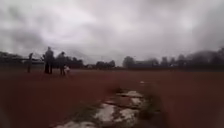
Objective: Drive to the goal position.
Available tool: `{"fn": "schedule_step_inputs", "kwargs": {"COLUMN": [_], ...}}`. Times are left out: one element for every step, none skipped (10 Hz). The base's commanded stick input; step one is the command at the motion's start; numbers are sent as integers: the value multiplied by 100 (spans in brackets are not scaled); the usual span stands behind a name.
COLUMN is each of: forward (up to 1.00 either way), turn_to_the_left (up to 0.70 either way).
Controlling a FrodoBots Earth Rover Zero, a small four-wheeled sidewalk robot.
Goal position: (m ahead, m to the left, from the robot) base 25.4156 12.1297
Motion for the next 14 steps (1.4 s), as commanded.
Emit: {"fn": "schedule_step_inputs", "kwargs": {"forward": [85,85,85,85,85,85,85,85,85,85,85,85,85,85], "turn_to_the_left": [0,0,0,0,0,0,34,34,34,34,19,0,0,0]}}
